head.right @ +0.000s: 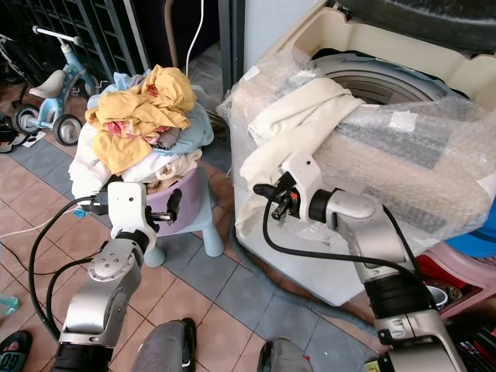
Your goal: Clothes washing
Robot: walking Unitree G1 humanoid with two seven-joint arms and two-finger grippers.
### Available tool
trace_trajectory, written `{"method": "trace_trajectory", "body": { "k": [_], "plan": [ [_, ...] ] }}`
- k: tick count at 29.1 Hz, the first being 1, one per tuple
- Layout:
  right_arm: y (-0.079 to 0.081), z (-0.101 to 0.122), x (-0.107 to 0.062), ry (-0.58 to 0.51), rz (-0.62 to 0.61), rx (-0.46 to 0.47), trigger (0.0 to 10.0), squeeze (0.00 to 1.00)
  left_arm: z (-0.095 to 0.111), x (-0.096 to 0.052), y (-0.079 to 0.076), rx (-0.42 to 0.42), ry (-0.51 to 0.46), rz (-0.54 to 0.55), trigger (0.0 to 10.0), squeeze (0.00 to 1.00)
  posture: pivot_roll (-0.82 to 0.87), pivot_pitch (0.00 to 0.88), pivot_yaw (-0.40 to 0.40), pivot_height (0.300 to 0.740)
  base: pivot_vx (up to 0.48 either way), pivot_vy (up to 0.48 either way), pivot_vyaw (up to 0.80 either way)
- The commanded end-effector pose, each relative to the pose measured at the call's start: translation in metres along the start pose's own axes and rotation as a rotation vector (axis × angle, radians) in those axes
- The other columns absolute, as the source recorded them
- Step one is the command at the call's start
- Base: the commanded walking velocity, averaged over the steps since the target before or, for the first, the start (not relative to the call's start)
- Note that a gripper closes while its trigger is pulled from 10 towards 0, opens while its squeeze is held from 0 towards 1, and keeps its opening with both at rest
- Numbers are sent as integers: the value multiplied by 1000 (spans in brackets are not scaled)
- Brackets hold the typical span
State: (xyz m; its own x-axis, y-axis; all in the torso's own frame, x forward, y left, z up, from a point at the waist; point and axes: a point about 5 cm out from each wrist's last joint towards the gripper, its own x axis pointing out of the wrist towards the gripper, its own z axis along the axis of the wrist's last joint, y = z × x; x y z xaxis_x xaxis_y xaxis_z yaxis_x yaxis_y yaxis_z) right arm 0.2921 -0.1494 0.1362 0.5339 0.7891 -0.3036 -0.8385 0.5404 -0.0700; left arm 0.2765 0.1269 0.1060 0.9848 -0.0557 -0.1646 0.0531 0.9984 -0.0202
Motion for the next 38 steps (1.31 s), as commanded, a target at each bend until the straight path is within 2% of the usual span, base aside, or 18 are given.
{"method": "trace_trajectory", "body": {
  "k": [1, 3, 6, 11, 13, 14, 15, 18, 20, 21, 22, 23, 24, 27, 28, 29, 33, 38],
  "plan": [
    [6, 14, 0, -37, 52, -40, 0, 0, 1, 1, 0, 9, -3, -6, 10000, 0, -28, 80, 9, 740, 0, 0, 0],
    [3, 23, -4, -45, 40, -70, 0, 0, 0, 2, 0, 18, 7, -11, 10000, 0, -34, 79, 16, 740, 0, 0, 0],
    [-21, 22, -4, -1, -135, -125, 0, 0, 0, 3, -1, 20, 7, -15, 10000, 0, -33, 79, 15, 740, 0, 0, 0],
    [-21, 58, -2, -213, -121, -98, 0, 0, 2, 2, 0, 13, -5, -4, 10000, 0, -21, 79, 12, 740, 0, 0, 0],
    [-42, 89, -3, -324, -223, -112, 0, 0, 0, 1, 0, 13, 0, -2, 10000, 0, -23, 77, 14, 740, 0, 0, 0],
    [-67, 117, -10, -425, -372, -129, 0, 0, 0, 2, -1, 13, -2, -8, 10000, 0, -22, 75, 14, 740, 0, 0, 0],
    [-67, 117, -10, -425, -372, -129, 0, 0, 0, 2, -1, 13, -2, -8, 10000, 0, -22, 75, 14, 740, 0, 0, 0],
    [-121, 181, -50, -684, -735, -17, 0, 0, 4, 4, -3, 13, -17, -11, 10000, 0, -16, 70, 7, 740, 0, 0, 0],
    [-135, 192, -68, -712, -890, -4, 0, 0, 4, 4, -1, 11, -19, -1, 10000, 0, -15, 69, 3, 740, 0, 0, 0],
    [-144, 193, -78, -669, -1026, -28, 4784, 0, 3, 4, 0, 10, -16, 7, 10000, 0, -13, 69, 1, 740, 0, 0, 0],
    [-144, 193, -78, -669, -1026, -28, 4784, 0, 3, 4, 0, 10, -16, 7, 10000, 0, -13, 69, 1, 740, 0, 0, 0],
    [-149, 189, -83, -586, -1129, -97, 9333, 0, 2, 3, 0, 11, -13, 12, 10000, 0, -12, 69, -1, 740, 0, 0, 0],
    [-152, 184, -84, -516, -1193, -129, 10000, 0, 2, 3, -1, 12, -12, 14, 10000, 0, -10, 70, -4, 740, 0, 0, 0],
    [-156, 164, -76, -380, -1212, -94, 10000, 0, 1, 1, -2, 13, -11, 14, 10000, 0, -9, 73, -5, 740, 0, 0, 0],
    [-156, 157, -70, -377, -1169, -54, 10000, 694, 0, 0, -2, 12, -9, 13, 10000, 0, -7, 77, -5, 740, 0, 0, 0],
    [-153, 140, -53, -325, -1069, -20, 10000, 1000, -1, 0, -2, 12, -5, 15, 10000, 0, -10, 79, -3, 740, 0, 0, 0],
    [-147, 118, -36, -266, -956, 47, 10000, 1000, -1, 0, -2, 13, -1, 13, 10000, 0, -15, 81, 0, 740, 0, 0, 0],
    [-136, 117, -29, -300, -855, -8, 10000, 1000, 0, 3, -2, 15, -7, 3, 10000, 0, -29, 80, 6, 740, 0, 0, 0]
  ]
}}
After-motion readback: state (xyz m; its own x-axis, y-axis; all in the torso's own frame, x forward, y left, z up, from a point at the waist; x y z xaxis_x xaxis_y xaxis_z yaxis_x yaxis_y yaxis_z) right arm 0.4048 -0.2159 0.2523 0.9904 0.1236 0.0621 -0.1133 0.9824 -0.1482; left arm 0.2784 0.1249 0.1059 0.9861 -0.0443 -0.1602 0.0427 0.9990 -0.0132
